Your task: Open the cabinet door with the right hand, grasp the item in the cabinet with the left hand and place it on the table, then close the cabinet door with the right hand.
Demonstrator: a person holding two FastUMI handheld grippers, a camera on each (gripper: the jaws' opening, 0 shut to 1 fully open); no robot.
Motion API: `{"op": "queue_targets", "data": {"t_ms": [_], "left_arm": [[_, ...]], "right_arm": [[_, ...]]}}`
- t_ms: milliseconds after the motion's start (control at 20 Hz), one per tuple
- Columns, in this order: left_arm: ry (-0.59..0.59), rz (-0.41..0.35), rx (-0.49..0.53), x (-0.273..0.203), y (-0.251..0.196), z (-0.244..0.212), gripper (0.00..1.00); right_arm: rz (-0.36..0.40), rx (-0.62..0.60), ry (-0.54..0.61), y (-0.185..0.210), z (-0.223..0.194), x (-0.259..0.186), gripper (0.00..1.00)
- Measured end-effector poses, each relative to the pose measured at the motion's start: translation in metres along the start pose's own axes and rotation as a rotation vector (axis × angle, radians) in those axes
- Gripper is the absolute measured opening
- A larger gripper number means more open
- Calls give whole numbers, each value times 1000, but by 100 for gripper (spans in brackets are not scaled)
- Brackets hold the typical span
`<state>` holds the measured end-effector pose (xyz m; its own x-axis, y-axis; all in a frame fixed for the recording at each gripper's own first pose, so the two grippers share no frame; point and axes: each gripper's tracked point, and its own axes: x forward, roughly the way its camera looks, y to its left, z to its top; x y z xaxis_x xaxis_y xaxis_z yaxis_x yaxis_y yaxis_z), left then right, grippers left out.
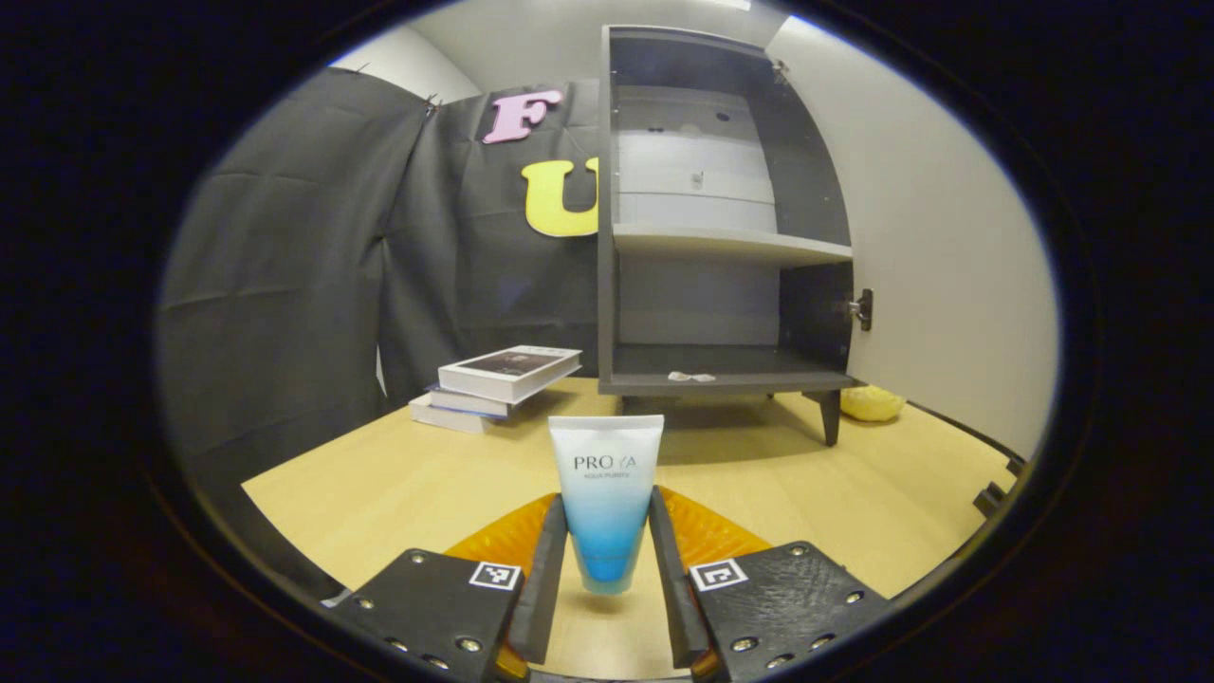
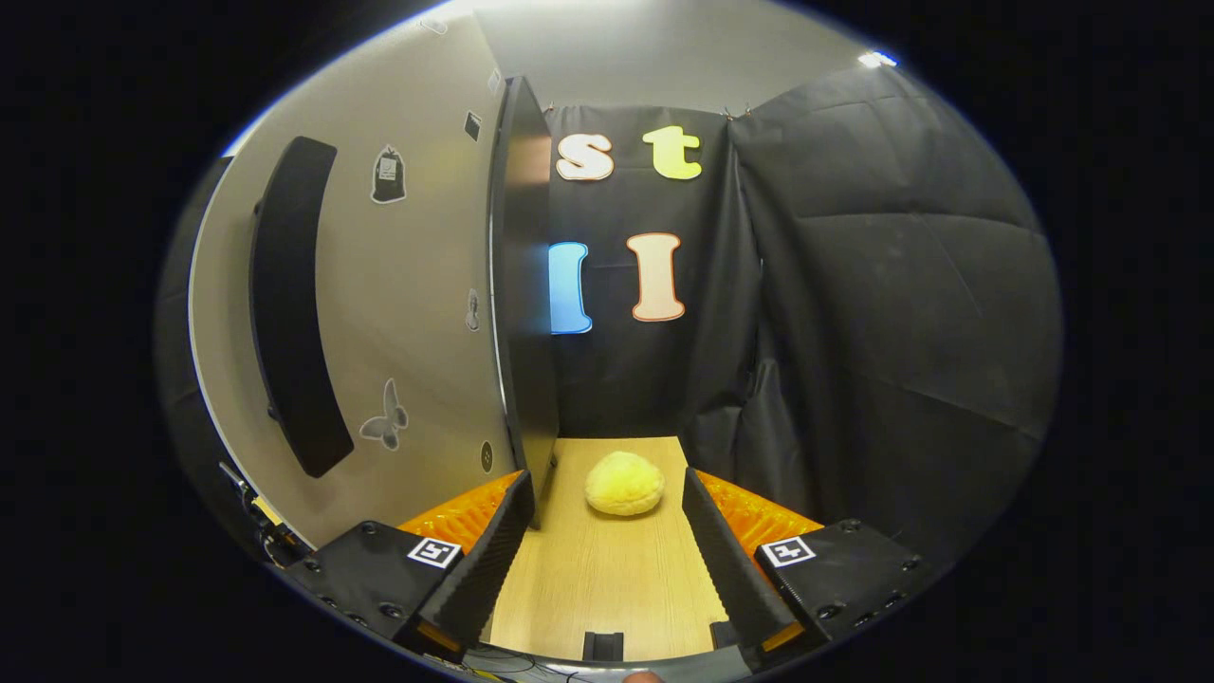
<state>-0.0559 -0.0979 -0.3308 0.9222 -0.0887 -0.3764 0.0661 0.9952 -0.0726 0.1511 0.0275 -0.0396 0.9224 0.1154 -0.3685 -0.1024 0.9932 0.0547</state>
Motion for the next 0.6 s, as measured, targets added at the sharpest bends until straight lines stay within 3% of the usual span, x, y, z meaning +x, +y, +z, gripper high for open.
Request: {"op": "queue_targets", "data": {"t_ms": [100,500,550,600], "left_arm": [[15,6,-5,1,1,-10,51],[46,25,-14,4,-1,-40,49],[44,24,-10,5,-2,-39,50],[48,23,-6,1,-4,-41,51]], "right_arm": [[5,2,10,4,-4,2,96],[4,3,38,9,-12,4,99],[2,3,41,8,-11,4,96],[2,6,44,9,-12,4,99]]}}
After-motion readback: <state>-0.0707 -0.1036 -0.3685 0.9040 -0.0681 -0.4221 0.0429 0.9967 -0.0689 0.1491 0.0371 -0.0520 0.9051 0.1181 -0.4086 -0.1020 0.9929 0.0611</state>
